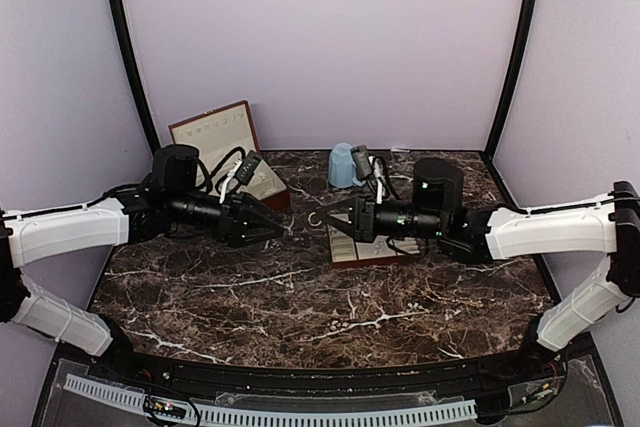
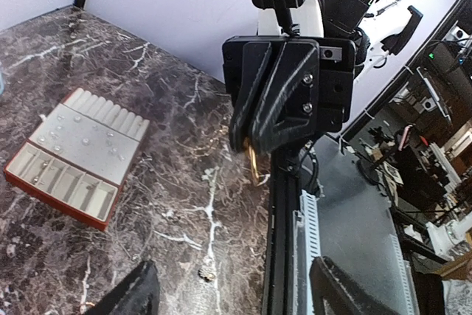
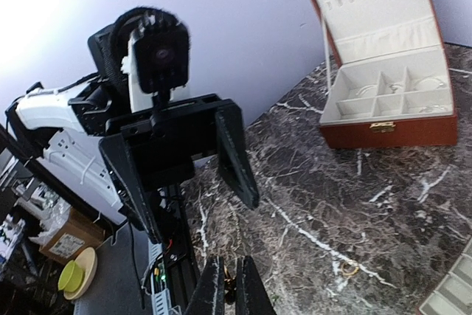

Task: Organize the mixed jewelry
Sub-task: Adjust the compartment layer at the center of the board.

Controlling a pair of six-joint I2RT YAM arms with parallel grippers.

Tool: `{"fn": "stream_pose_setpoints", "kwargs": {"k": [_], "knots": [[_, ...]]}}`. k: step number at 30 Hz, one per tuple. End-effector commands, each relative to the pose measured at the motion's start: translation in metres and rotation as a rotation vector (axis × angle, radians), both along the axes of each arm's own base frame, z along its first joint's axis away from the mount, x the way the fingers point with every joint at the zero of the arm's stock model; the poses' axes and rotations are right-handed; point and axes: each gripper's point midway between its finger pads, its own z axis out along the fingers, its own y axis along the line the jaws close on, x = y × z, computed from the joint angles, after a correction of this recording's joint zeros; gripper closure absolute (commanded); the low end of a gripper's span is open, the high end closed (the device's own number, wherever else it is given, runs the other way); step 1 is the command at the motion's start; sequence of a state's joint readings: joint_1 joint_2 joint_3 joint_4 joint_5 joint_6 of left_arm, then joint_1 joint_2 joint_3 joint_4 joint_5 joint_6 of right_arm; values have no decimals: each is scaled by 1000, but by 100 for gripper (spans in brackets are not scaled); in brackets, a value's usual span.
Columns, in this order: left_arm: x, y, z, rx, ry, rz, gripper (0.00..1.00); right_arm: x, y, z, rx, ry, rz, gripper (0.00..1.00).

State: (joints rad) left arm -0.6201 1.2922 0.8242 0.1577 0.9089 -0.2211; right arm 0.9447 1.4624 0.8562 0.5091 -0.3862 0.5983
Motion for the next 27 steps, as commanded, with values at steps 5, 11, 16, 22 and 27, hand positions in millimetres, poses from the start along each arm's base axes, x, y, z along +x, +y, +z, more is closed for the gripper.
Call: {"fn": "stream_pose_setpoints", "kwargs": {"k": [5,11,16,22,27], "knots": [[30,27,9,57,-156,285,19,62,-78,-40,-143,15,-302,100],[50,50,11,120,-222,470,15,93,-148,-82,-230,78,-468,100],[67,72,8,188,-241,623,9,111,-200,-118,-286,175,-592,100],[72,76,1,218,-230,653,8,113,-218,-134,-368,223,-654,100],[76,79,-6,252,-218,678,8,111,-228,-143,-448,232,-684,100]]}}
